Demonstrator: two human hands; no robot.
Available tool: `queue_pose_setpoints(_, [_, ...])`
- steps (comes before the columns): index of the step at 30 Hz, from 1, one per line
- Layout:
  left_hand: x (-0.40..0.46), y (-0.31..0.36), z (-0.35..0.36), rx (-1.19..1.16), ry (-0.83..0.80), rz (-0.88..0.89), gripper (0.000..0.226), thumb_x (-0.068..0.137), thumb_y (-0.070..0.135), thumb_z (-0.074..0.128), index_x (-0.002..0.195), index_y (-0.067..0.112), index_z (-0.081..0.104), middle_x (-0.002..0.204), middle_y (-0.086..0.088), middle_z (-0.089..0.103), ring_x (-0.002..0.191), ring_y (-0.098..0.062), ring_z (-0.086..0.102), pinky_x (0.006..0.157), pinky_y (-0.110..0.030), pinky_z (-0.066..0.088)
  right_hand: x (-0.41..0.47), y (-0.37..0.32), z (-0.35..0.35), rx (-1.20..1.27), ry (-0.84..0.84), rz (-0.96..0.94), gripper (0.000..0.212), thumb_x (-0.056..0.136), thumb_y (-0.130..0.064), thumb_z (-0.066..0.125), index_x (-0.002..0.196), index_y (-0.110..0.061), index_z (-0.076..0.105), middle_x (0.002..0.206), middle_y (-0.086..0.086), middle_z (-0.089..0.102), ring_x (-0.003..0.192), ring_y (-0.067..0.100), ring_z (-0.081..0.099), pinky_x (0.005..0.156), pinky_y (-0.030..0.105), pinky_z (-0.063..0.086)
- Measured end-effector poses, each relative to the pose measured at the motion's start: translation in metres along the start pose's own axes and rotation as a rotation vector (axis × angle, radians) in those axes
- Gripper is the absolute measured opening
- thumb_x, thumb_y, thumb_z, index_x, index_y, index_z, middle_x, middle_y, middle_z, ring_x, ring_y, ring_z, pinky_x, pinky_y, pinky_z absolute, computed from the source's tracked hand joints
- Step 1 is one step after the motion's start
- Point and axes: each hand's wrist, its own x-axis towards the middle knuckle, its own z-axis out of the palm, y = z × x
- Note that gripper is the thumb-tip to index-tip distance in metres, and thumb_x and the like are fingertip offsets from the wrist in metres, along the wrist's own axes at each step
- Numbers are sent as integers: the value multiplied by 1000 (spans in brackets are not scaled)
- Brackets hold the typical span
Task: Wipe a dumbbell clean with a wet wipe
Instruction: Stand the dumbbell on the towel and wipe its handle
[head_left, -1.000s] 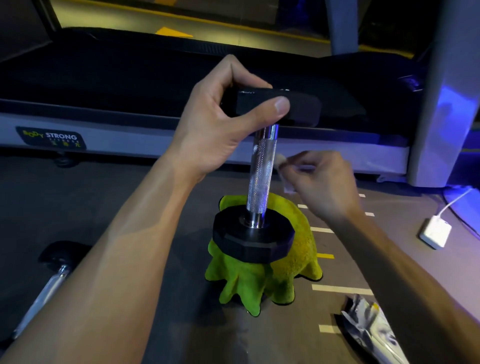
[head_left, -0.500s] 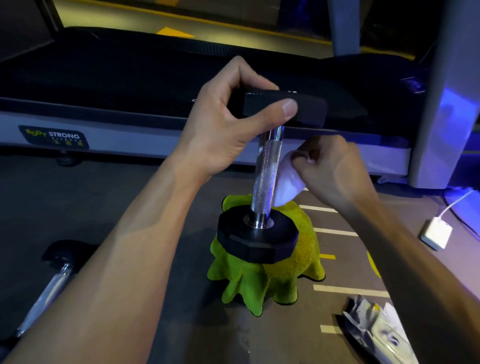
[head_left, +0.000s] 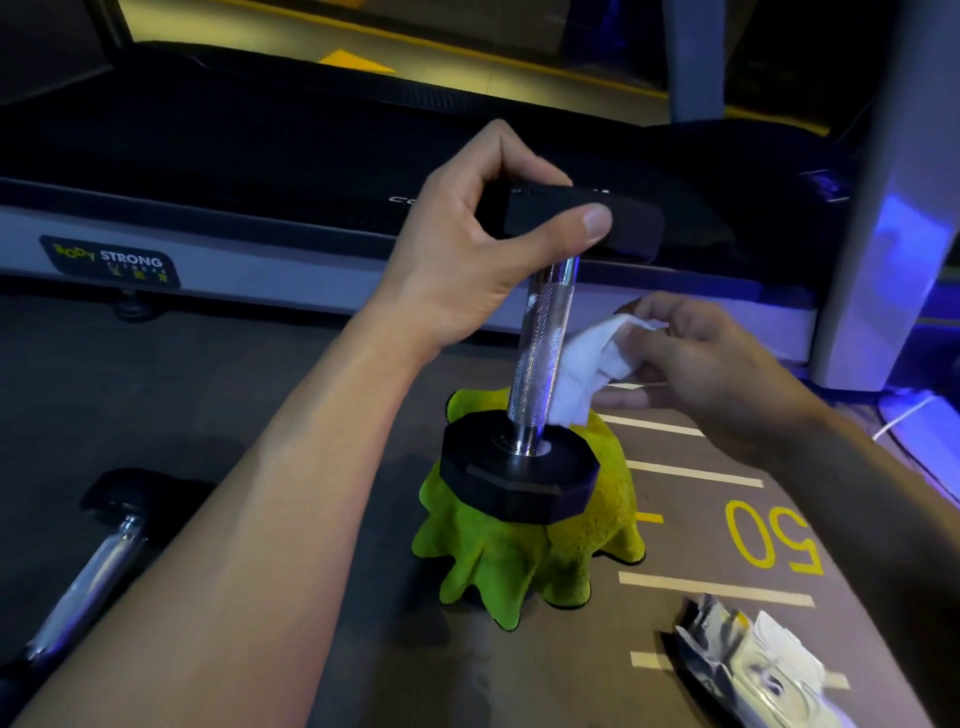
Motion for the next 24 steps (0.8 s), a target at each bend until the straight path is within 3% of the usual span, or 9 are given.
queue_pose_setpoints(3, [-1,0,0,7,5,-9,39,85,25,86,101,-2,64,106,-21,73,90,-17,65,86,-43,55,3,-5,-3,-243,7,-22,14,103,-10,54,96,-3,63,88,26,74,74,35,73,71,46,64])
queue_pose_setpoints(6, [-1,2,0,6,9,-7,40,85,24,86,102,-4,64,105,-20,73,90,-14,64,84,-38,55,12,-12,-7,-593,130,-139,16,94,-14,59,82,-14,69,58,5,71,54,16,68,55,26,53])
queue_pose_setpoints(8, [-1,2,1,6,13,-5,40,84,24,86,102,-4,64,105,-21,73,91,-16,64,84,-41,55,14,-17,-3,-593,92,-102,17,86,-12,58,77,-12,72,54,3,68,50,16,62,53,25,50])
queue_pose_setpoints(12, [-2,2,2,5,15,-8,38,84,25,87,101,-1,65,105,-21,73,90,-14,64,84,-40,55,33,-19,-4,-658,202,54,26,86,-26,62,74,-4,66,60,11,60,62,28,55,56,31,43])
queue_pose_setpoints(15, [-2,2,2,2,15,7,33,84,24,87,99,5,65,105,-20,73,89,-12,64,83,-35,54,46,-30,3,-501,163,130,27,93,-28,57,95,-4,70,75,16,65,68,32,65,66,43,62])
queue_pose_setpoints(18, [-1,1,2,-5,19,8,33,84,25,87,100,6,65,105,-20,73,89,-11,64,82,-29,53,50,-32,9,-321,156,175,24,100,-16,54,108,1,69,91,26,71,76,38,73,67,61,61])
queue_pose_setpoints(20, [-1,1,1,-8,18,-3,35,83,27,88,100,5,66,105,-18,73,88,-9,64,81,-29,53,48,-24,12,-238,70,223,24,102,-16,55,107,3,68,91,26,73,69,33,74,62,53,64])
queue_pose_setpoints(22, [-1,0,1,-5,20,-7,38,83,27,88,101,2,66,104,-19,73,88,-10,63,81,-29,53,38,-15,16,-176,27,236,22,104,-20,57,96,-2,68,85,22,71,57,22,68,46,27,57])
queue_pose_setpoints(24, [0,-1,1,1,22,-4,38,84,26,87,101,0,66,104,-19,73,87,-9,63,80,-29,53,27,-3,19,-79,43,233,20,103,-19,56,94,-6,67,86,23,70,62,25,65,45,22,54])
